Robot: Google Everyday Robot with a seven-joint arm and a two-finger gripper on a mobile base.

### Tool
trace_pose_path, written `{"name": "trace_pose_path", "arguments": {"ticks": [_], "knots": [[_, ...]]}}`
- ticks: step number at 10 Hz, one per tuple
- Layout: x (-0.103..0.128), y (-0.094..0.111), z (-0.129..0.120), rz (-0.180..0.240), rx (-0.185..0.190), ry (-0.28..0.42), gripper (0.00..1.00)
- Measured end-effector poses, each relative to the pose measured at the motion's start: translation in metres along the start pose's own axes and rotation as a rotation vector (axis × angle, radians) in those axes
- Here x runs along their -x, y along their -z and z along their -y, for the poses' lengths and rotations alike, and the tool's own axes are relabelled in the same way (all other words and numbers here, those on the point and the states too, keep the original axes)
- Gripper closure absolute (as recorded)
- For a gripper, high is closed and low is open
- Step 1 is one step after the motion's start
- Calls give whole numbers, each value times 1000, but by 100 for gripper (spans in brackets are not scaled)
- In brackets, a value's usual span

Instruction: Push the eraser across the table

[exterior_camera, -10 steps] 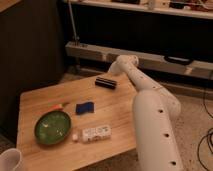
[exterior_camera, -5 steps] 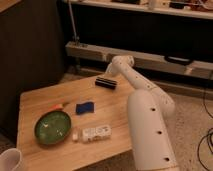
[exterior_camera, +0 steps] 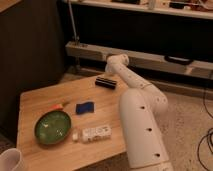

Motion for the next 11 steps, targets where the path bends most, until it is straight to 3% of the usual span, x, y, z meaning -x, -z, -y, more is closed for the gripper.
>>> {"name": "trace_pose_path", "arguments": {"ticks": [4, 8, 11], "knots": [[7, 7, -23, -17, 55, 12, 100], [-4, 8, -37, -47, 112, 5, 100], [-4, 8, -37, -47, 112, 6, 100]]}}
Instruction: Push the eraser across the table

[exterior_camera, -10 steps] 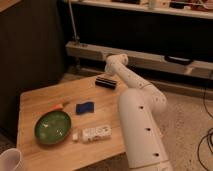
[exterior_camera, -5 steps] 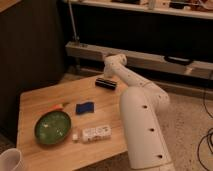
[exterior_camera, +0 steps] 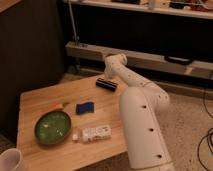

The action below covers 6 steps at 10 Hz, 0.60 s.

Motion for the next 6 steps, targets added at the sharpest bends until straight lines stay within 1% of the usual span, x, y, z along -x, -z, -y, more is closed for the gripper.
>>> {"name": "trace_pose_path", "arguments": {"ticks": [6], "knots": [[-1, 0, -1, -1, 2, 0, 100]]}}
